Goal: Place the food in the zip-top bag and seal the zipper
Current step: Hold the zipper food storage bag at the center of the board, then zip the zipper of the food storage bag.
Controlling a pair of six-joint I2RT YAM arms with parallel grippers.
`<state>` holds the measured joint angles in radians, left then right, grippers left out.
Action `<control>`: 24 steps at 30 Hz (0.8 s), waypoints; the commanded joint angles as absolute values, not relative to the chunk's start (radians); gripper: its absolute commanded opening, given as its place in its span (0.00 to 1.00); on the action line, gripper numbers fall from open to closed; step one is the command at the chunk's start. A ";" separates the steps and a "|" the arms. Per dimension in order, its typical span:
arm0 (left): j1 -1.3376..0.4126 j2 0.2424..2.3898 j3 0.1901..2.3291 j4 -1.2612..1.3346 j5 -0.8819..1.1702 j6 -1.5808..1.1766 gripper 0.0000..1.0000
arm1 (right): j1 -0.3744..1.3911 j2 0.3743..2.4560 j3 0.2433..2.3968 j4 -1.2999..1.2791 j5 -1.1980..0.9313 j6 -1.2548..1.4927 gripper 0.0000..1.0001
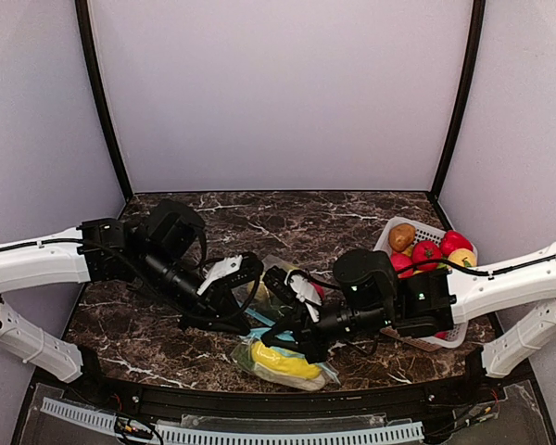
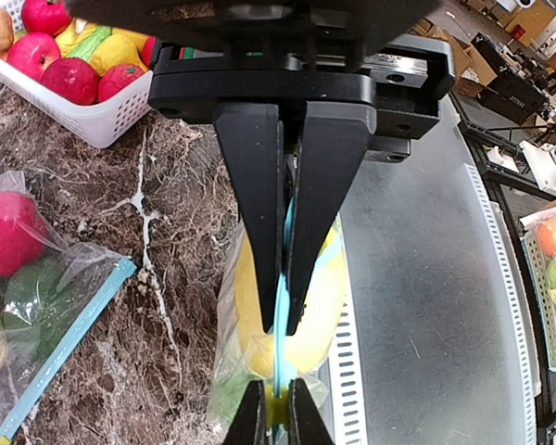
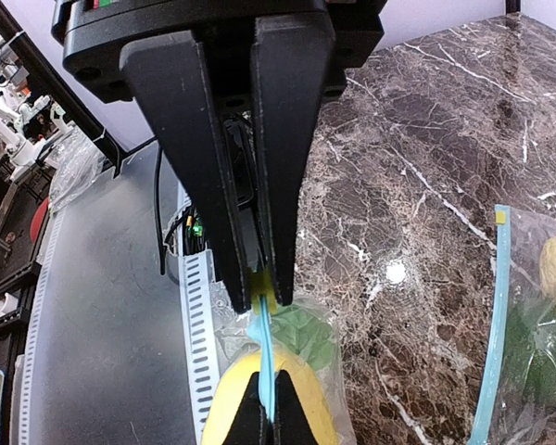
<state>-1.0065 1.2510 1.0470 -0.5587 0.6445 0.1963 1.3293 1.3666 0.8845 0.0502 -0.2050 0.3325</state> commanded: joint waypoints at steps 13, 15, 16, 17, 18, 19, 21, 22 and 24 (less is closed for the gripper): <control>-0.987 1.174 1.035 -0.568 0.485 0.011 0.70 | 1.311 1.386 0.976 -0.202 0.041 0.350 0.00; -0.936 1.157 1.030 -0.554 0.494 -0.048 0.79 | 1.316 1.423 1.022 -0.259 0.115 0.353 0.00; -0.913 1.150 1.019 -0.540 0.522 -0.065 0.82 | 1.321 1.442 1.040 -0.283 0.155 0.356 0.00; -0.889 1.133 1.010 -0.528 0.537 -0.098 0.83 | 1.326 1.459 1.060 -0.303 0.190 0.358 0.00; -0.837 1.121 0.990 -0.499 0.560 -0.118 0.84 | 1.332 1.476 1.079 -0.315 0.223 0.363 0.00; -0.814 1.098 0.981 -0.486 0.560 -0.151 0.85 | 1.335 1.493 1.095 -0.328 0.246 0.369 0.00; -0.744 1.074 0.960 -0.472 0.524 -0.174 0.90 | 1.345 1.531 1.123 -0.347 0.295 0.381 0.00; -0.729 1.070 0.952 -0.475 0.500 -0.178 0.91 | 1.349 1.551 1.139 -0.357 0.314 0.389 0.00; -0.691 1.066 0.939 -0.474 0.483 -0.195 0.91 | 1.363 1.592 1.170 -0.373 0.352 0.402 0.00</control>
